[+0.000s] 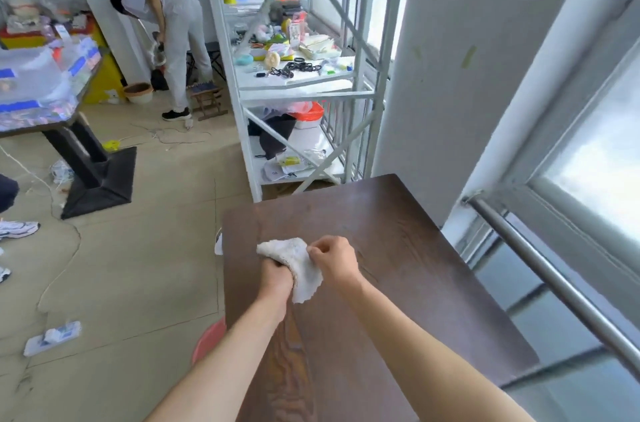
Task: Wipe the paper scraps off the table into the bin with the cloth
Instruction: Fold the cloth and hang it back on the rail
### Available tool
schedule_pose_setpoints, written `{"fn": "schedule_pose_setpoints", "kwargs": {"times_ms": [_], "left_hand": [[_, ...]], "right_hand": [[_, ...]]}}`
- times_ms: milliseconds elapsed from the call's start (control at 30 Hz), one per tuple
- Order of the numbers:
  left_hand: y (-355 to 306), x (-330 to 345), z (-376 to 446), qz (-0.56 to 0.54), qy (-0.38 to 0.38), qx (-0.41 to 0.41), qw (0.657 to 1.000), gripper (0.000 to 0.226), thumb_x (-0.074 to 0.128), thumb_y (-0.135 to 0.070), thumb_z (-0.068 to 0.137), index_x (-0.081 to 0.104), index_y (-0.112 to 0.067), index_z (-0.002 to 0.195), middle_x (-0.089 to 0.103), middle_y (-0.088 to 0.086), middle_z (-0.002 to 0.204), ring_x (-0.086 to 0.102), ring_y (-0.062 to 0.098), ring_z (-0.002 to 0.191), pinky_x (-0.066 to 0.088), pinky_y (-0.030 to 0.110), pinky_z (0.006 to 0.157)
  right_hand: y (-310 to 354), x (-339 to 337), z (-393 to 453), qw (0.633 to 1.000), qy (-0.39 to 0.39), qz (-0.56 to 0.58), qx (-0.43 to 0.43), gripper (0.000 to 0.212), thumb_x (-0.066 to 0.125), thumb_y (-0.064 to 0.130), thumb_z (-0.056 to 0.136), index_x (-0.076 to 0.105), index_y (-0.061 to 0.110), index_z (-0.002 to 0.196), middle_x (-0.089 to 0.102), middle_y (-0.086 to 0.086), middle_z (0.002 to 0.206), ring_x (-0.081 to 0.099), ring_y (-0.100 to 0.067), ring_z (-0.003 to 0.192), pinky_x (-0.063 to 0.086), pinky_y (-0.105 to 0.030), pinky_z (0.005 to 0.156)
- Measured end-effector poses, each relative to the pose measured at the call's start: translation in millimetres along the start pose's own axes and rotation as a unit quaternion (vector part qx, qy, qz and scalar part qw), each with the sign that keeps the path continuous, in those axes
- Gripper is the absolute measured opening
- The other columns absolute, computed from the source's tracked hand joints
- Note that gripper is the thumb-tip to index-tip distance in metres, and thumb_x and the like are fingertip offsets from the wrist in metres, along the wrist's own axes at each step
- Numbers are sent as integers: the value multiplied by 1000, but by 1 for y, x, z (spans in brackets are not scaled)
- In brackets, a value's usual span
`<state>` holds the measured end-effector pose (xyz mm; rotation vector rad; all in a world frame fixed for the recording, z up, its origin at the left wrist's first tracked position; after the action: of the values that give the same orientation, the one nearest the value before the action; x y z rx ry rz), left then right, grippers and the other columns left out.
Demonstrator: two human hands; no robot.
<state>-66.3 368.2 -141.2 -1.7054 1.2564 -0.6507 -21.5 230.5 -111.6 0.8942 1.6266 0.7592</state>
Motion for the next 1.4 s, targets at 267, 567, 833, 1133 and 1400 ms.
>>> {"fn": "schedule_pose_setpoints", "kwargs": {"times_ms": [267, 567, 833, 1133, 1400], "left_hand": [[-12, 157, -26, 15, 38, 41, 998, 26, 51, -19, 76, 60, -7, 97, 68, 11, 100, 64, 28, 91, 54, 41, 86], [-35, 317, -64, 95, 108, 119, 982, 41, 47, 1, 77, 55, -21, 112, 61, 5, 112, 58, 26, 104, 48, 43, 95], [-47, 401, -76, 139, 143, 151, 968, 35, 39, -19, 84, 66, 0, 95, 68, 25, 98, 63, 39, 98, 54, 46, 82], [-23, 424, -45, 265, 117, 148, 946, 21, 63, -9, 74, 68, -1, 92, 61, 21, 112, 57, 34, 103, 50, 37, 90], [11, 449, -41, 423, 253, 115, 862, 50, 57, -14, 83, 51, -19, 132, 50, 11, 138, 52, 29, 121, 47, 37, 100]], "right_hand": [[-79, -151, -3, 989, -131, 34, 60, 13, 51, 18, 85, 61, 12, 91, 62, 3, 86, 61, -19, 86, 48, -28, 73], [-143, -299, -6, 976, -209, -8, 64, 15, 42, 12, 86, 53, 20, 94, 60, 2, 81, 54, -18, 68, 36, -28, 56], [-155, -390, 6, 949, -275, -148, 32, 29, 45, 4, 82, 69, 21, 86, 65, -3, 101, 61, -25, 96, 49, -41, 82], [-159, -395, 21, 867, -240, -436, -37, 44, 75, -7, 56, 64, 3, 98, 60, -13, 85, 60, -28, 73, 47, -32, 51], [-187, -374, 33, 850, -138, -509, 8, 23, 59, 1, 81, 63, -1, 104, 60, -18, 103, 63, -32, 91, 53, -36, 64]]}}
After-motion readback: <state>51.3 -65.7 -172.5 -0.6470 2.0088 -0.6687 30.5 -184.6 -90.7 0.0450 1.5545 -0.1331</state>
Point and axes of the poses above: each hand's wrist, its own z-axis towards the middle knuckle, its own x-axis out of the palm, y = z × x, the point moved 10 cm from there along z, towards the middle knuckle
